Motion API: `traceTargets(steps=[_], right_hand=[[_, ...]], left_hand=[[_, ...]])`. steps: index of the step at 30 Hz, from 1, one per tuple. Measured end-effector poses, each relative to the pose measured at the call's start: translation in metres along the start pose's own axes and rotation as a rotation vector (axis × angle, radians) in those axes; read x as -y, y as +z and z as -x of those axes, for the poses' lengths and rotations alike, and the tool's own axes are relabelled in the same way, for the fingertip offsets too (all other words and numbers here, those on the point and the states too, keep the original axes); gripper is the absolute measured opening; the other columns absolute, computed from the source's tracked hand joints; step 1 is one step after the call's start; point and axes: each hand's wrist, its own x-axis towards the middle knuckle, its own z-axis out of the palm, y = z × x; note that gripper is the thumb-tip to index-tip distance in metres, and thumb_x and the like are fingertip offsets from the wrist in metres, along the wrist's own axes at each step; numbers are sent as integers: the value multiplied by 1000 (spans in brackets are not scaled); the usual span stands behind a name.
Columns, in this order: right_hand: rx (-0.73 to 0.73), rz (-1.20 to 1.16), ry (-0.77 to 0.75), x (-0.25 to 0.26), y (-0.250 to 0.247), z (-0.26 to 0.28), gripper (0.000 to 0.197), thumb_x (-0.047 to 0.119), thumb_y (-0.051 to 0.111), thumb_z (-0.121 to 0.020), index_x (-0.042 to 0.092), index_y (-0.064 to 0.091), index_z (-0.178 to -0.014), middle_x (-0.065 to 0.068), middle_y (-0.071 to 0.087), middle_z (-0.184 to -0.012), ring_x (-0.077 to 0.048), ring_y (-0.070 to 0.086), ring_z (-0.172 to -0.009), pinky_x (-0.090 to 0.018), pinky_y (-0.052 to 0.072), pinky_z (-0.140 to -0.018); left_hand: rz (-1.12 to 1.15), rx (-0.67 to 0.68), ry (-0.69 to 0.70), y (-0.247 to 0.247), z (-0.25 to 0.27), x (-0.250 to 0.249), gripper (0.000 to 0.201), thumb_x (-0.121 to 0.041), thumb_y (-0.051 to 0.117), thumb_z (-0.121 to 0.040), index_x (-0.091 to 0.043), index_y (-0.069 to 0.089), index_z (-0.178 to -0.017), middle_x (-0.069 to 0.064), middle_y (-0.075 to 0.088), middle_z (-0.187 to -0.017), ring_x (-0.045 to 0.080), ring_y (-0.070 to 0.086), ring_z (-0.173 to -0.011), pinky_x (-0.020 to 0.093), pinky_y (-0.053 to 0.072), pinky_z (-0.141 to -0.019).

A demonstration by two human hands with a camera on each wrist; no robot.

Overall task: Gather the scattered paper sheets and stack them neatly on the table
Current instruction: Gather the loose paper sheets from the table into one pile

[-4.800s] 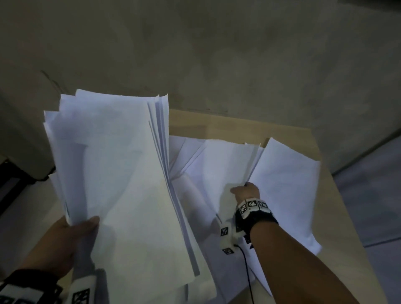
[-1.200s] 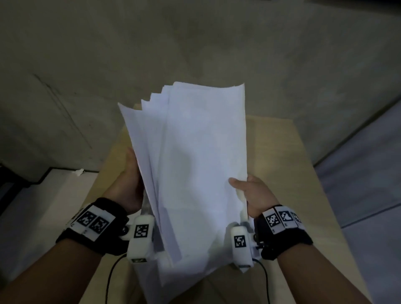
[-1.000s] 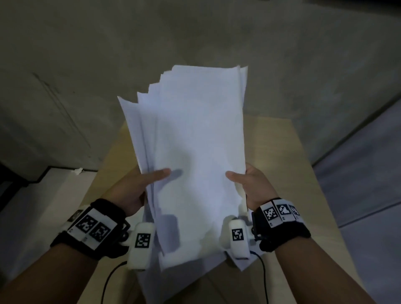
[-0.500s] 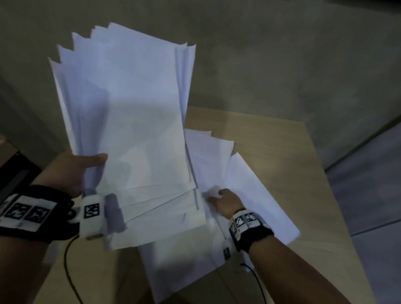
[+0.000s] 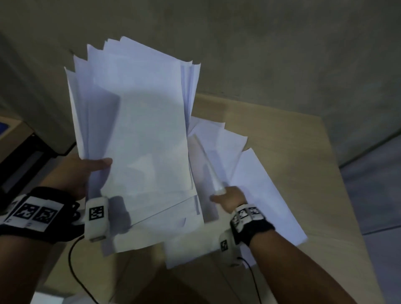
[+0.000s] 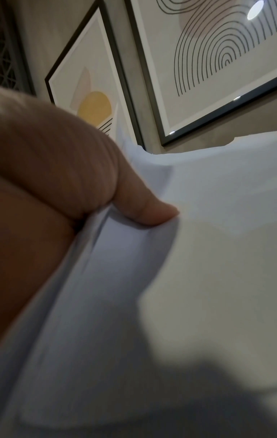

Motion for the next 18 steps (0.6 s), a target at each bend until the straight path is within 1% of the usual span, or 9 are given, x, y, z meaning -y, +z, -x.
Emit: traceTargets(steps=[1, 2, 4, 6, 8, 10, 12, 15, 18], right_hand=[[2, -59, 5, -5, -13, -1, 26, 36, 69, -82, 14, 60, -71, -12, 63, -90, -23, 57, -83, -29, 41, -71], [-2, -96, 7, -10, -28, -2, 27, 37, 71, -81, 13, 64, -71, -12, 65, -92, -24, 61, -85, -32, 44, -74], [-68, -201, 52, -22, -56, -4, 37, 36, 73, -79, 4, 73, -95, -15, 71, -106, -30, 66, -98, -37, 49, -86], [-156, -300, 127, -39, -81, -3, 48, 33, 76, -76, 0, 68, -110, -16, 67, -114, -32, 62, -106, -39, 48, -93], [-207, -384, 207, -62, -98, -3, 44, 23, 78, -75, -5, 68, -108, -18, 66, -106, -32, 63, -101, -37, 47, -91], [-233, -438, 284, -88, -105, -2, 41, 13, 79, -72, -7, 69, -106, -22, 70, -101, -34, 65, -95, -37, 50, -90], [-223, -244, 372, -109, -101, -6, 50, 19, 79, -72, -1, 65, -116, -21, 65, -117, -36, 63, -104, -36, 49, -92], [-198, 202, 504, -127, -84, -9, 70, 36, 74, -74, 6, 49, -131, -18, 45, -136, -37, 47, -122, -45, 40, -105], [-192, 210, 414, -118, -81, -2, 54, 23, 69, -81, 3, 54, -129, -19, 55, -131, -36, 52, -118, -40, 44, -99]], left_hand=[[4, 0, -7, -2, 0, 2, 10, -4, 63, -81, -2, 60, -91, 17, 60, -84, 26, 60, -64, 32, 53, -59], [14, 5, -15, -4, 0, 3, 17, -4, 63, -81, 0, 60, -97, 18, 58, -92, 29, 58, -72, 38, 51, -68], [35, 6, -12, -5, 2, 4, 28, -2, 62, -81, 3, 58, -108, 21, 57, -98, 32, 56, -84, 46, 47, -82], [52, 9, 11, -7, 2, 6, 31, 0, 61, -80, 2, 57, -111, 21, 58, -96, 31, 57, -82, 44, 49, -79], [50, 8, 17, -10, 2, 7, 24, 0, 62, -80, 0, 59, -104, 18, 57, -89, 28, 56, -75, 35, 53, -66], [54, 16, -1, -11, 1, 10, 13, -2, 62, -80, -3, 61, -93, 17, 56, -87, 26, 56, -70, 32, 52, -63], [53, 9, -18, -11, 0, 14, 12, -2, 62, -80, -3, 61, -92, 15, 57, -84, 24, 57, -66, 31, 52, -61], [53, 17, -44, -9, -1, 19, 14, -2, 63, -79, -3, 62, -93, 18, 60, -87, 29, 59, -72, 35, 55, -63], [41, 29, -45, -2, 0, 24, 11, -1, 63, -79, -4, 61, -89, 19, 58, -87, 29, 57, -73, 38, 50, -70]])
